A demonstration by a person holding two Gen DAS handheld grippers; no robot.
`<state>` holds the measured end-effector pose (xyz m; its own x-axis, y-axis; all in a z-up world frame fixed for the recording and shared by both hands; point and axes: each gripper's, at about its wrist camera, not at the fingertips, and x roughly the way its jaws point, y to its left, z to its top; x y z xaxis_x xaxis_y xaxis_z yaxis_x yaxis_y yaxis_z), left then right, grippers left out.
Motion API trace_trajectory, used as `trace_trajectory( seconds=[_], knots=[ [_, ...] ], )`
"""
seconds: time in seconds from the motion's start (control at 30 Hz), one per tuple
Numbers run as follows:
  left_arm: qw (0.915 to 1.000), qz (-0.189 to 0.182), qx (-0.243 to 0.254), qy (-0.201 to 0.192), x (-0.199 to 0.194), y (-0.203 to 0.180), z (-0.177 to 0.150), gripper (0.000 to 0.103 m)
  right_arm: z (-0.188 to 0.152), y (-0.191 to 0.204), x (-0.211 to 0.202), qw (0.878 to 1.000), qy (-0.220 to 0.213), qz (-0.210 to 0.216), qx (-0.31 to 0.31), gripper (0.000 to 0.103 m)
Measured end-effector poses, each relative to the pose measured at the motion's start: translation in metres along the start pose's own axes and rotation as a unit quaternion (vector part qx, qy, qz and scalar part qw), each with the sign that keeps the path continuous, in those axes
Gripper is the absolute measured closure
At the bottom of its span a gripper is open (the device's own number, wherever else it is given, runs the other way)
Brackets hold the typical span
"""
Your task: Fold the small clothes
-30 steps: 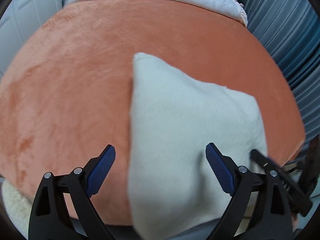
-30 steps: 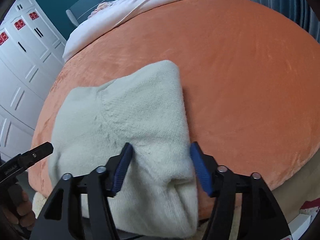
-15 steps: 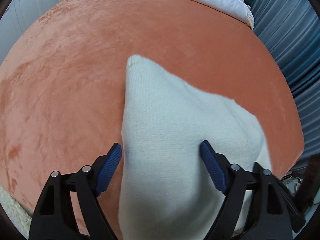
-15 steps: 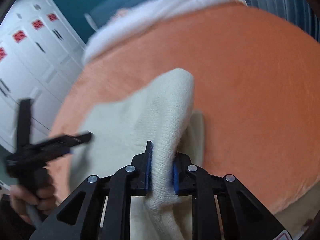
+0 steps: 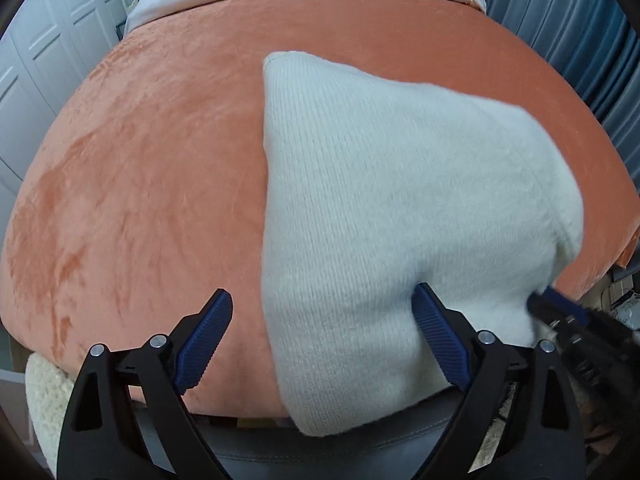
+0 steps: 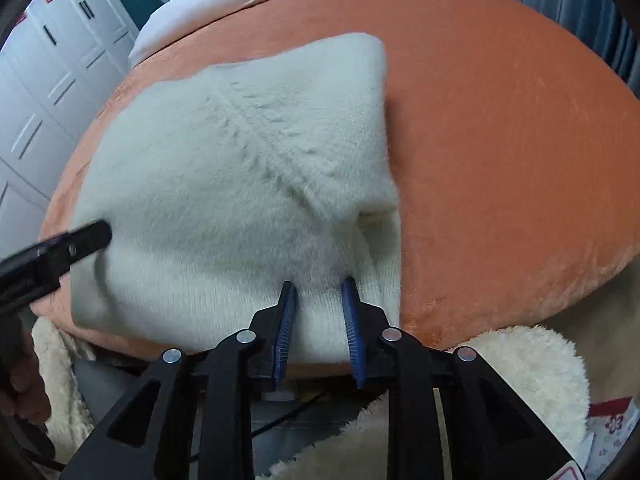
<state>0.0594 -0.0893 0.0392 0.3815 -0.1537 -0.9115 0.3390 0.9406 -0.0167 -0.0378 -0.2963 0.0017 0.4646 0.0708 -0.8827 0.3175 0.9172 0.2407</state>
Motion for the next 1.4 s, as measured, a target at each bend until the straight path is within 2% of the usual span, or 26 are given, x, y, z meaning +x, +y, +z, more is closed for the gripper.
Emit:
trace_trajectory(
  seconds=[0.1, 0.23, 0.3, 0.37, 0.4, 0.5, 0.53, 0.57, 0.63, 0.73, 0.8, 0.97, 1.1, 1.27, 1.4],
  knots=[
    [1.0, -0.006, -0.005, 0.003, -0.009, 0.001, 0.001, 0.015, 0.006, -0.004, -0.024, 1.0, -0.011, 0.0, 0.005, 0.081],
    [0.9998, -0.01, -0.013, 0.006, -0.018, 0.002, -0.005, 0.015, -0.009, -0.007, -0.052, 0.999, -0.033, -0.01, 0.003, 0.064],
    [0.9998, -0.012, -0.016, 0.007, -0.021, 0.002, -0.009, 0.015, -0.021, -0.013, -0.061, 0.999, -0.037, -0.005, 0.008, 0.062],
    [0.9998, -0.013, -0.015, 0.007, -0.024, 0.0, -0.013, 0.015, -0.028, -0.01, -0.059, 0.999, -0.034, -0.007, 0.009, 0.061],
    [0.9998, -0.012, -0.014, 0.008, -0.025, 0.0, -0.015, 0.015, -0.034, 0.003, -0.053, 0.999, -0.031, -0.008, 0.01, 0.06],
    [0.9997, -0.015, -0.014, 0.011, -0.026, -0.001, -0.017, 0.015, -0.055, -0.003, -0.056, 1.0, -0.024, -0.007, 0.011, 0.055],
    [0.9996, -0.017, -0.016, 0.013, -0.026, -0.001, -0.017, 0.014, -0.058, -0.005, -0.057, 1.0, -0.026, -0.009, 0.012, 0.051],
    [0.9995, -0.021, -0.019, 0.014, -0.027, -0.001, -0.019, 0.014, -0.057, 0.001, -0.055, 0.999, -0.029, -0.011, 0.015, 0.045],
    [0.9984, -0.043, -0.03, 0.02, -0.028, 0.003, -0.02, 0.011, -0.055, -0.003, -0.054, 0.999, -0.035, -0.009, 0.026, 0.04],
    [0.991, -0.115, -0.062, 0.03, -0.027, 0.012, -0.021, 0.009, -0.047, -0.009, -0.051, 0.998, -0.042, 0.002, 0.046, 0.034],
    [0.9857, -0.139, -0.089, 0.035, -0.023, 0.023, -0.019, 0.008, -0.039, -0.011, -0.048, 0.997, -0.047, 0.01, 0.056, 0.032],
    [0.9853, -0.126, -0.11, 0.035, -0.01, 0.035, -0.009, 0.008, -0.015, -0.023, -0.036, 0.994, -0.053, 0.055, 0.083, 0.028],
    [0.9789, -0.15, -0.131, 0.043, 0.009, 0.037, 0.004, 0.007, 0.002, -0.028, -0.014, 0.989, -0.042, 0.091, 0.106, 0.027],
    [0.9706, -0.176, -0.149, 0.07, 0.039, 0.033, 0.012, 0.005, 0.014, -0.021, 0.022, 0.989, -0.009, 0.102, 0.103, 0.027],
    [0.9664, -0.193, -0.155, 0.069, 0.052, 0.029, 0.015, 0.005, 0.02, -0.016, 0.037, 0.987, 0.0, 0.12, 0.103, 0.018]
  ],
)
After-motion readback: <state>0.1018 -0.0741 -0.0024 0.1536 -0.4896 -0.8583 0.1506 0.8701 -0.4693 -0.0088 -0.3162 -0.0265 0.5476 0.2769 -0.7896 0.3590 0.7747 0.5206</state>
